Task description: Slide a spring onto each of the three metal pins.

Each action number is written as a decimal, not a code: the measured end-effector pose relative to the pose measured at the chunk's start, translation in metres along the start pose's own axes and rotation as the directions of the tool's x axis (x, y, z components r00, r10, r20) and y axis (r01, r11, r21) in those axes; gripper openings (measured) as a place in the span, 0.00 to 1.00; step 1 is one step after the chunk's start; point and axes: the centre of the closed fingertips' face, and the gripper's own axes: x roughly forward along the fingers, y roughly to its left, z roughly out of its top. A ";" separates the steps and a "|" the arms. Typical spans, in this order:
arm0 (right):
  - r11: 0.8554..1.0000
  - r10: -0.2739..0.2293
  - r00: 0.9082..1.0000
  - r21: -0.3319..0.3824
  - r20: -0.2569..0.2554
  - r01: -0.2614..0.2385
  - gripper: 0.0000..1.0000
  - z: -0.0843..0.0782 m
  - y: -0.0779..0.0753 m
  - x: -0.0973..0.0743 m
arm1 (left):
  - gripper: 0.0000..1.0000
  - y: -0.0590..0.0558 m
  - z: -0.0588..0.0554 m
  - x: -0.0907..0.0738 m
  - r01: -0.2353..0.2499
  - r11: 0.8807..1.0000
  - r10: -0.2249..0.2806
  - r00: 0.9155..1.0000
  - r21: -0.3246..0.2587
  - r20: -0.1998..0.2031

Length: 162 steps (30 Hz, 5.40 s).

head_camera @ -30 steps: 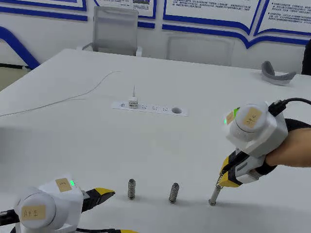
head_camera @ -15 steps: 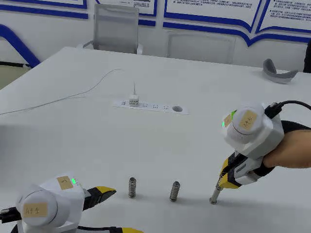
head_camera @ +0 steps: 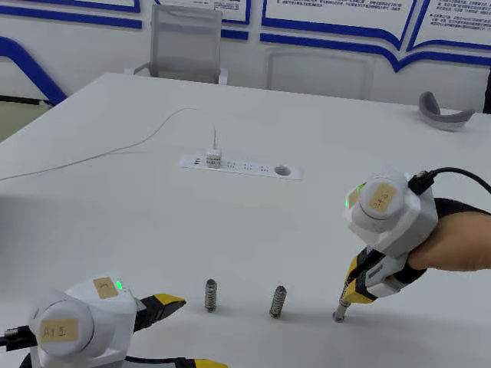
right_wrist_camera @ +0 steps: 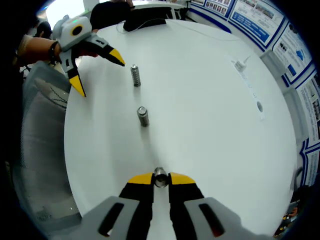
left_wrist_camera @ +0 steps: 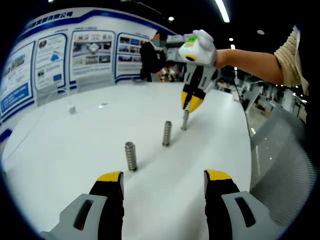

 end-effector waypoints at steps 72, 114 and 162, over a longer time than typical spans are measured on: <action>0.997 -0.031 0.996 0.069 0.081 0.026 0.30 -0.012 0.001 0.020 | 0.67 0.002 0.002 0.000 -0.005 1.000 0.005 1.000 0.000 -0.006; 0.976 -0.114 0.927 0.213 0.357 0.038 0.59 -0.013 0.023 0.003 | 0.69 0.005 0.001 -0.004 -0.019 1.000 0.019 1.000 -0.014 -0.005; 0.951 -0.209 0.808 0.308 0.552 0.035 0.67 -0.021 0.040 -0.014 | 0.72 0.007 -0.003 -0.008 -0.027 0.998 0.028 1.000 -0.050 0.008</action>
